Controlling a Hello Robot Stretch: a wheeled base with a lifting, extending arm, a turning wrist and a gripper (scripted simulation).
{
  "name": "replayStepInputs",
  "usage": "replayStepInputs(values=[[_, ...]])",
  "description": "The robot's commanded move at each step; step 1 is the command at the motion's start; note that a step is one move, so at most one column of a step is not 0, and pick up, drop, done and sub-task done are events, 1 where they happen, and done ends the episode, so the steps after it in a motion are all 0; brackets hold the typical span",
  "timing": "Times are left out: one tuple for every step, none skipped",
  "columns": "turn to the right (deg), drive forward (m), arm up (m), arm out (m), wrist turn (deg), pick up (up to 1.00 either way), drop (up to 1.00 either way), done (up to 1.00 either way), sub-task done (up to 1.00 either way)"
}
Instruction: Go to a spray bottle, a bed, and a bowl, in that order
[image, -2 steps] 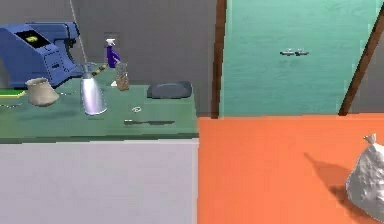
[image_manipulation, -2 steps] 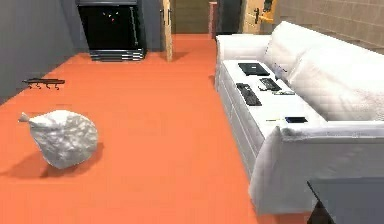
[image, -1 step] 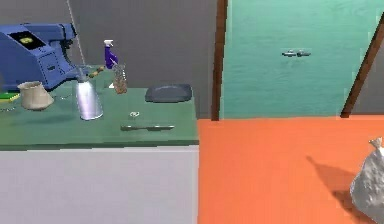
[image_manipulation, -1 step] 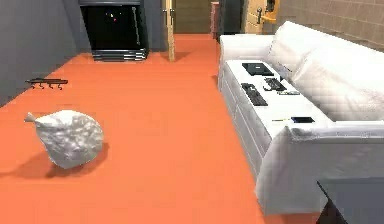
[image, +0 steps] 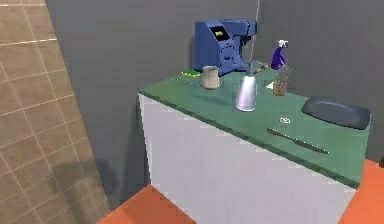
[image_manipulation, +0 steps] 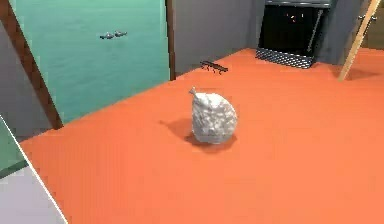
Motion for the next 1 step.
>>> replayStepInputs(values=[[-36.0, 0.00, 0.00, 0.00, 0.0, 0.00, 0.00, 0.00, 0.00]])
